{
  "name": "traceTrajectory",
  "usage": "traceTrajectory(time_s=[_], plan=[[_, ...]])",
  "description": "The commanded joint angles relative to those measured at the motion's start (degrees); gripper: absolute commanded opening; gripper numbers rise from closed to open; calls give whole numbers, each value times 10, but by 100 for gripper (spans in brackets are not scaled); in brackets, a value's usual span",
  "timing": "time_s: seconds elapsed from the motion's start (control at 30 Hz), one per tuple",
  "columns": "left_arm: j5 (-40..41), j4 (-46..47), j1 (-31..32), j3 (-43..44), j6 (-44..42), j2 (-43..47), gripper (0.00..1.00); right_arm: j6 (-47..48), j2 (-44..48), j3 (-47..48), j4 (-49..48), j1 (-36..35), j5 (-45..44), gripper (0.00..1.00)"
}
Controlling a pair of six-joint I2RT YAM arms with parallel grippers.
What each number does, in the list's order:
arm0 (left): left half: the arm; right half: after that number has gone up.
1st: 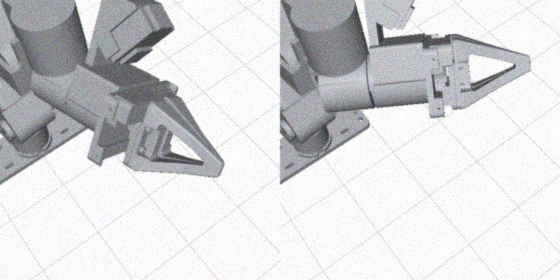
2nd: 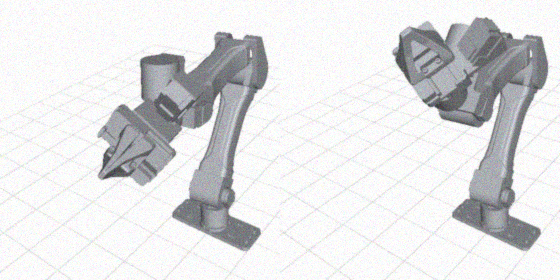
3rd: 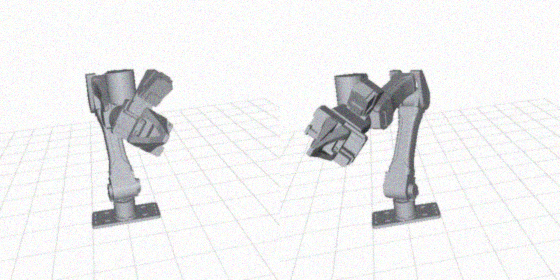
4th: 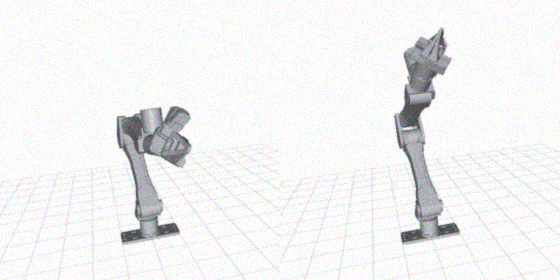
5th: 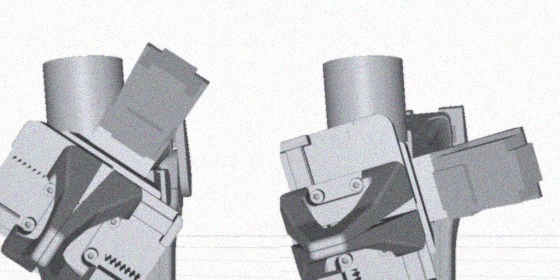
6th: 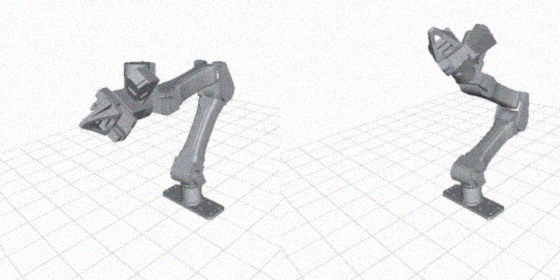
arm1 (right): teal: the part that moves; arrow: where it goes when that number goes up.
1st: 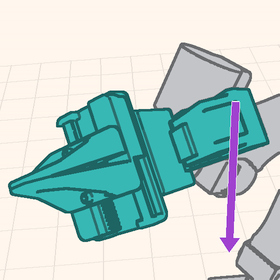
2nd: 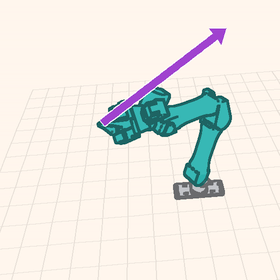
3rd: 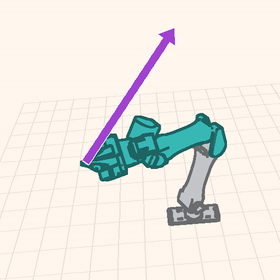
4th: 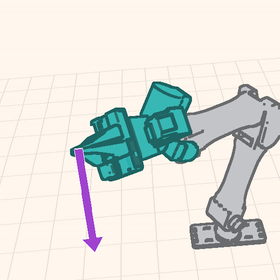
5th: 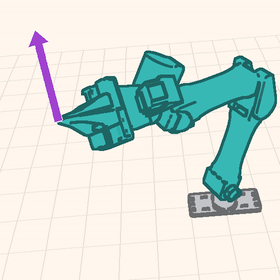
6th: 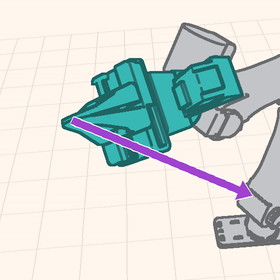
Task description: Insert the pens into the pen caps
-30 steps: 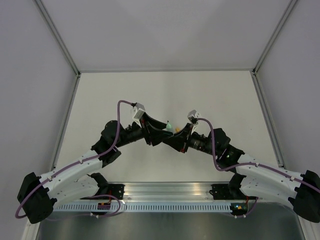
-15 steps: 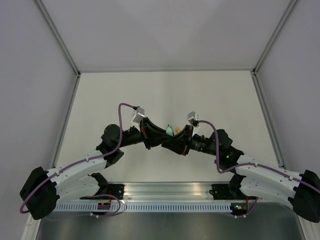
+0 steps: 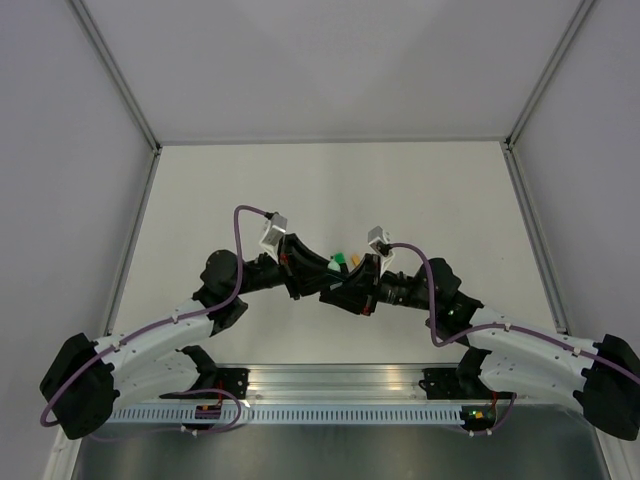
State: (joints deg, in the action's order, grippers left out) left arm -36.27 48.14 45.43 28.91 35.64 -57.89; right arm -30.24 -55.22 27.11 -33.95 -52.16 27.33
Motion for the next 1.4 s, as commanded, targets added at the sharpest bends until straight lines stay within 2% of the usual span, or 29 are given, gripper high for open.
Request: traceTrajectory(time_s=[0.0, 0.03, 0.1, 0.13, 0.23, 0.5, 0.87, 0.97, 1.0, 1.03, 1.07, 1.1, 1.13, 1.17, 1.2, 1.23, 1.27, 1.3, 1.37], plan=[[-46, 65, 5, 6, 8, -2, 20, -6, -7, 17, -4, 0, 6, 0], [-50, 69, 5, 5, 10, -5, 4, -3, -6, 17, -1, 0, 5, 2], [-56, 75, 5, 3, 17, -6, 2, 0, -2, 18, 3, 0, 3, 10], [-58, 78, 5, -2, 22, -7, 2, 5, 0, 19, 12, 0, -3, 25], [-57, 79, 5, -10, 33, -5, 2, 15, 19, 16, 25, 0, -21, 39], [-35, 74, 6, -26, 50, 4, 2, 13, 39, 3, 8, 1, -33, 46], [-32, 74, 5, -21, 66, -8, 2, 11, 1, 18, 5, 0, 10, 36], [-34, 58, 5, -14, 63, -7, 2, 8, -4, 19, -1, 0, 17, 24], [-34, 57, 5, -13, 62, -6, 2, 8, -6, 20, -3, 0, 18, 9], [-34, 55, 5, -12, 61, -5, 4, 6, -6, 20, -3, 0, 17, 2], [-33, 52, 5, -12, 61, -4, 8, 5, -5, 20, -3, 0, 15, 0], [-28, 49, 5, -13, 60, -1, 24, 5, -4, 19, -3, 0, 11, 0], [-21, 42, 5, -12, 58, 1, 34, 4, -1, 17, -4, 0, 7, 0], [-10, -7, 5, -10, 45, 14, 39, 4, 1, 17, -1, 0, 0, 0], [31, -49, 5, 3, 35, 22, 51, 5, 5, 18, 11, 0, -20, 0], [60, -98, 4, 12, 23, 30, 57, 6, 6, 20, 20, 0, -34, 0], [143, -156, 4, 26, 11, 48, 62, 9, 10, 22, 31, 0, -48, 0], [192, -295, 3, 67, 14, 53, 67, 13, 12, 27, 58, 0, -66, 0], [280, -424, -8, 113, 10, 60, 76, 18, 15, 32, 85, 0, -122, 0]])
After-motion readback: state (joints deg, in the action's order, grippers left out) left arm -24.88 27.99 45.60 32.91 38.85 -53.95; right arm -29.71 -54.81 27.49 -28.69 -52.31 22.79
